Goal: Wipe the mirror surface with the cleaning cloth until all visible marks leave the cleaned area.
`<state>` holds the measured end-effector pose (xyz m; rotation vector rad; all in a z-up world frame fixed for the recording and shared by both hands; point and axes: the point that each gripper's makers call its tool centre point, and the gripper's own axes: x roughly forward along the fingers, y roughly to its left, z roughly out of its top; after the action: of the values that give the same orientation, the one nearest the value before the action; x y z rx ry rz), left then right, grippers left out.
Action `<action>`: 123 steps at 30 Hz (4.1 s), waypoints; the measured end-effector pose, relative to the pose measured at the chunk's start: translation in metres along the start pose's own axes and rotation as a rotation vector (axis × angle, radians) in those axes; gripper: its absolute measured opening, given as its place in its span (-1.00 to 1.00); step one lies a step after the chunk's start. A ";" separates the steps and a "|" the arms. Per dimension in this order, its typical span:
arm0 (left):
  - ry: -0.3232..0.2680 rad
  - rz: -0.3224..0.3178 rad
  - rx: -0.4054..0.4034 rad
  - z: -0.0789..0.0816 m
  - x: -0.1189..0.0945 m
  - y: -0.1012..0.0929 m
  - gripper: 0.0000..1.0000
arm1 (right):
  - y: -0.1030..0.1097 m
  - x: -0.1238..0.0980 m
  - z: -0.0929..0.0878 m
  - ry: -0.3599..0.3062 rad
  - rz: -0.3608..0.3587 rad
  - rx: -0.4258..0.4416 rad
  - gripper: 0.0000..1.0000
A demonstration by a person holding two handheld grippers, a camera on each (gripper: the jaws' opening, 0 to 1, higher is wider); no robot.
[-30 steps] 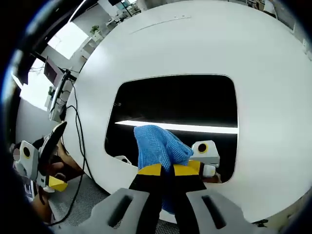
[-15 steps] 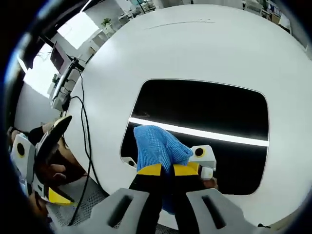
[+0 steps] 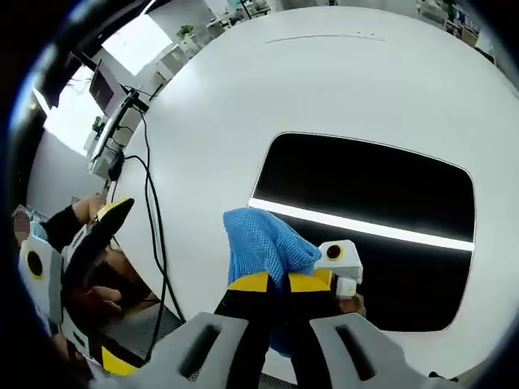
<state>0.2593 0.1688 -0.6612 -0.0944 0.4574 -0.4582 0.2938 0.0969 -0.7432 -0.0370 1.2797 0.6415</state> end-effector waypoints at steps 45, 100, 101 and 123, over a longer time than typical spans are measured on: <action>-0.012 0.004 -0.057 -0.003 -0.002 0.003 0.98 | -0.018 0.016 0.085 -0.053 -0.088 -0.092 -1.00; -0.016 0.010 -0.015 0.001 0.002 0.003 0.98 | -0.080 -0.001 0.092 -0.059 -0.067 0.104 -1.00; -0.008 0.008 -0.027 -0.001 0.002 0.003 0.98 | -0.081 -0.002 0.091 -0.062 -0.067 0.106 -1.00; -0.018 0.027 0.000 0.001 0.000 0.008 0.98 | -0.081 0.000 0.088 -0.081 -0.142 -0.008 -1.00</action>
<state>0.2629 0.1757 -0.6623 -0.0926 0.4402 -0.4303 0.4090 0.0623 -0.7416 -0.1063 1.1846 0.5204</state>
